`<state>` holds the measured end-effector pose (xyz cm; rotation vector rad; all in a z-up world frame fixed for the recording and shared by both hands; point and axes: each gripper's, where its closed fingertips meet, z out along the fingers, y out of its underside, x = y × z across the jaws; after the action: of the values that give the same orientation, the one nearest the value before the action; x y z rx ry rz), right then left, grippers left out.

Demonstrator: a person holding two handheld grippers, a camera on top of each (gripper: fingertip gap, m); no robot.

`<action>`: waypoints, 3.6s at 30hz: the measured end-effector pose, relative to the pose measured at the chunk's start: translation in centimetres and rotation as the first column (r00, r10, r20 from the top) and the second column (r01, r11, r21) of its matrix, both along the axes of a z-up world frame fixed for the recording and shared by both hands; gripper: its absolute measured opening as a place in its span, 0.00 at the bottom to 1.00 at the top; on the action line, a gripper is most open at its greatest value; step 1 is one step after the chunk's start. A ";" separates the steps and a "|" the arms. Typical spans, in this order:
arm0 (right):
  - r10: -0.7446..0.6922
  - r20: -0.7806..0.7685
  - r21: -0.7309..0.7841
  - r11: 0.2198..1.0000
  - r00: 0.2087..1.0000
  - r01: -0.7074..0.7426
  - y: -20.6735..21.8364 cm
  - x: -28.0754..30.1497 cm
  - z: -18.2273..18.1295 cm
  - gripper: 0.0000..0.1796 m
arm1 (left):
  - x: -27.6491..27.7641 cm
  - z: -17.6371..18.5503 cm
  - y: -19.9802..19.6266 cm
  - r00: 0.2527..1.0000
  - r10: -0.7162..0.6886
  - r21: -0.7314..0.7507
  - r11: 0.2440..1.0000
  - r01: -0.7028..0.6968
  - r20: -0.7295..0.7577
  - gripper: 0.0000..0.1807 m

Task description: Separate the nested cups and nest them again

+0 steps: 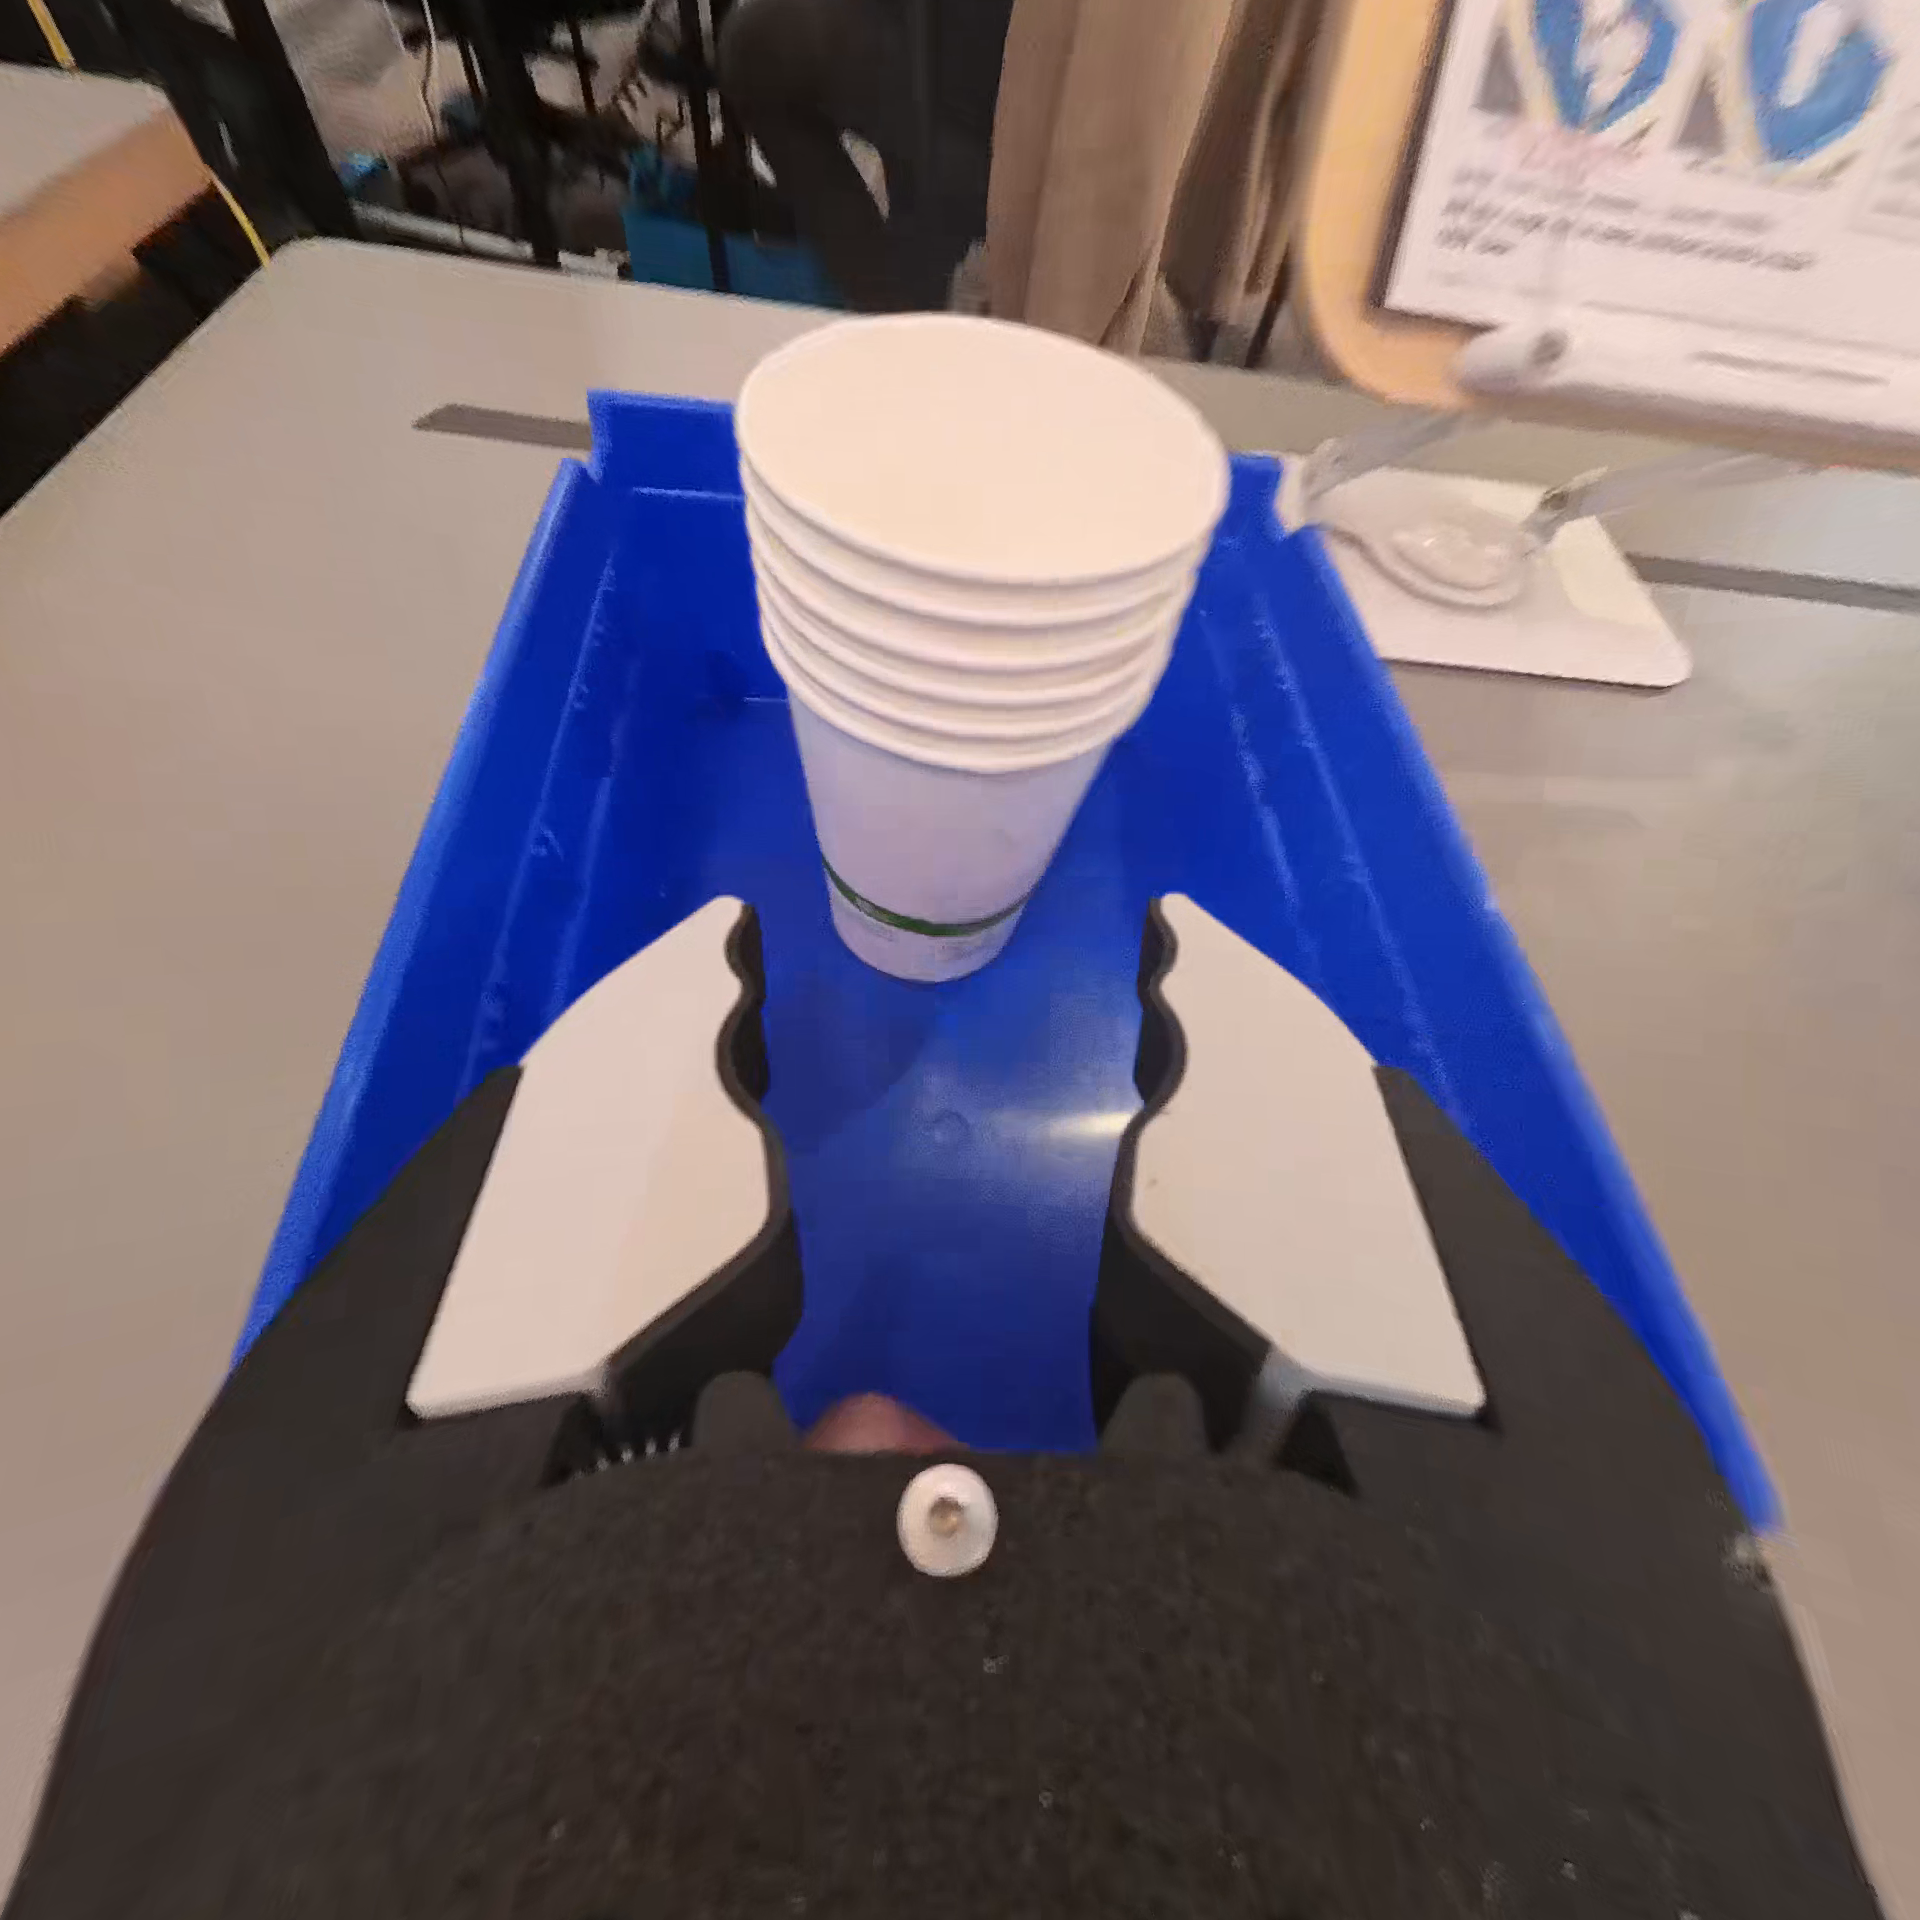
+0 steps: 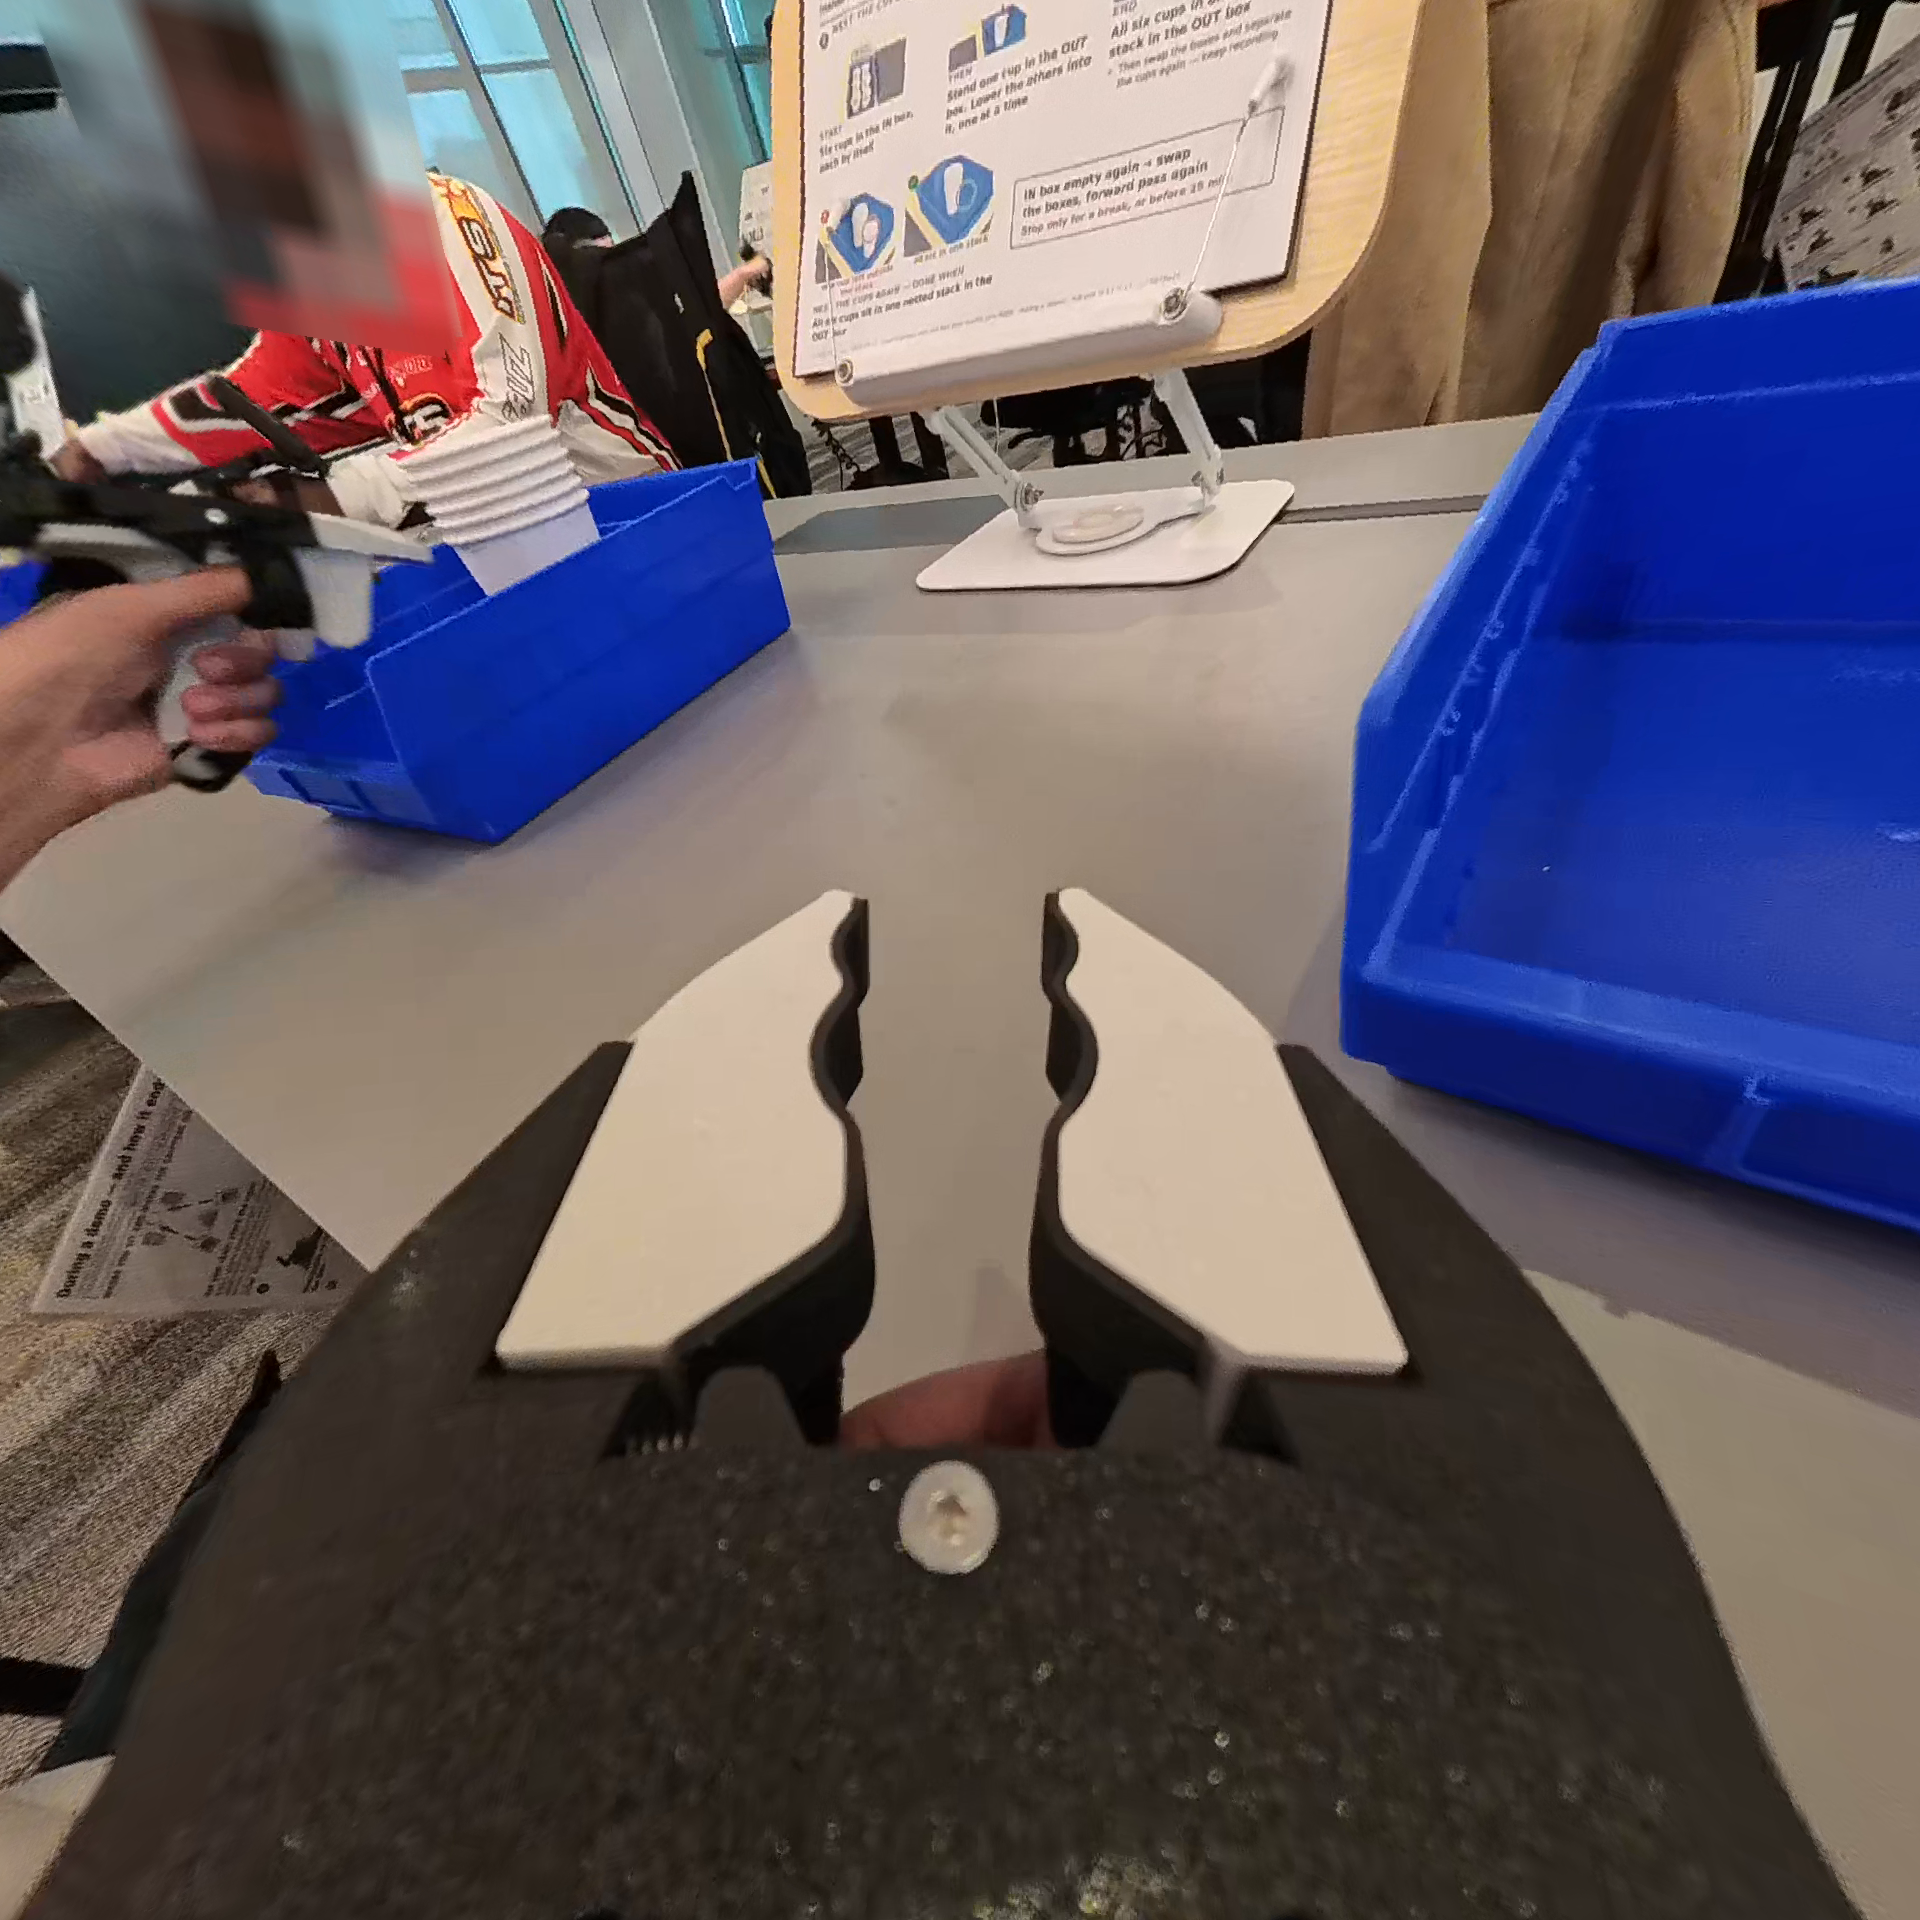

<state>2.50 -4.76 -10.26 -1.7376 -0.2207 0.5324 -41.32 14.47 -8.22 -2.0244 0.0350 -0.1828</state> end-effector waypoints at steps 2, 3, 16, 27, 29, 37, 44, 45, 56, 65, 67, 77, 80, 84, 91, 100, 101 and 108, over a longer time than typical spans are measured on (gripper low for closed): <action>-0.011 0.010 0.011 1.000 1.000 0.011 0.0 0.3 0.2 0.17 | -0.1 -1.0 2.0 1.000 -0.017 -0.058 0.998 0.017 0.006 0.39; -0.014 0.014 0.013 1.000 1.000 0.014 0.0 0.5 0.2 0.17 | 0.3 -1.3 2.8 0.999 -0.039 -0.079 0.996 0.041 0.021 0.39; -0.001 -0.026 -0.025 1.000 1.000 0.000 0.5 1.0 -0.6 0.15 | 2.4 -3.1 11.1 0.983 -0.159 -0.049 0.987 0.155 -0.087 0.45; -0.016 -0.025 -0.009 1.000 1.000 0.016 0.8 1.7 0.0 0.14 | 4.2 1.1 8.2 0.951 -0.309 0.140 0.942 0.306 -0.001 0.44; -0.007 -0.027 0.002 1.000 1.000 0.007 0.9 1.6 0.6 0.14 | 5.2 4.7 5.5 0.930 -0.366 0.240 0.905 0.352 0.017 0.44; 0.378 0.214 -0.031 0.924 0.901 -0.380 1.0 -2.6 5.3 0.25 | 17.6 10.6 -7.0 0.618 -0.786 0.374 0.566 0.735 -0.026 0.44; 0.611 0.691 -0.169 0.657 0.387 -0.735 2.5 -7.6 12.1 0.21 | 27.4 6.2 -9.4 0.401 -0.915 0.291 0.372 0.882 -0.046 0.44; 0.627 0.709 -0.205 0.621 0.323 -0.757 2.9 -8.5 12.9 0.19 | 28.3 5.8 -9.4 0.380 -0.924 0.283 0.354 0.891 -0.042 0.44; 0.757 0.648 -0.582 0.418 -0.087 -0.697 6.7 -11.8 12.0 0.09 | 30.8 3.6 -9.2 0.322 -0.946 0.248 0.307 0.919 -0.022 0.44; 0.807 0.573 -0.643 0.334 -0.143 -0.690 6.3 -12.1 11.4 0.02 | 30.3 3.0 -9.2 0.322 -0.946 0.238 0.305 0.922 -0.037 0.44; 0.815 0.562 -0.652 0.328 -0.145 -0.683 6.2 -12.0 11.3 0.02 | 30.2 3.0 -9.2 0.322 -0.946 0.238 0.304 0.922 -0.040 0.44; 0.833 0.531 -0.671 0.300 -0.156 -0.678 5.9 -12.1 11.2 0.02 | 30.3 2.9 -9.3 0.311 -0.950 0.242 0.295 0.925 -0.032 0.44; 0.834 0.529 -0.669 0.296 -0.157 -0.682 5.9 -12.2 11.4 0.02 | 30.2 2.9 -9.4 0.309 -0.951 0.245 0.293 0.924 -0.028 0.44; 0.841 0.520 -0.663 0.289 -0.148 -0.690 5.9 -12.0 12.2 0.02 | 30.1 3.2 -9.6 0.303 -0.953 0.261 0.289 0.921 -0.015 0.44; 0.843 0.515 -0.674 0.286 -0.156 -0.681 5.7 -11.6 13.0 0.02 | 30.1 3.7 -9.8 0.297 -0.955 0.279 0.281 0.918 -0.013 0.44; 0.833 0.531 -0.666 0.295 -0.158 -0.685 5.6 -11.4 13.8 0.02 | 30.3 3.8 -10.3 0.286 -0.958 0.285 0.272 0.919 -0.007 0.44; 0.829 0.537 -0.663 0.300 -0.157 -0.686 5.6 -11.4 14.0 0.02 | 30.3 3.9 -10.4 0.284 -0.959 0.286 0.270 0.919 -0.007 0.44; 0.763 0.638 -0.581 0.390 -0.102 -0.714 6.4 -10.2 18.8 0.02 | 30.2 4.2 -11.1 0.269 -0.963 0.301 0.253 0.919 -0.012 0.44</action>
<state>-7.70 1.68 8.56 -1.6100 -2.1519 0.3305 -11.10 3.41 -4.01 -1.4298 1.1769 -1.0934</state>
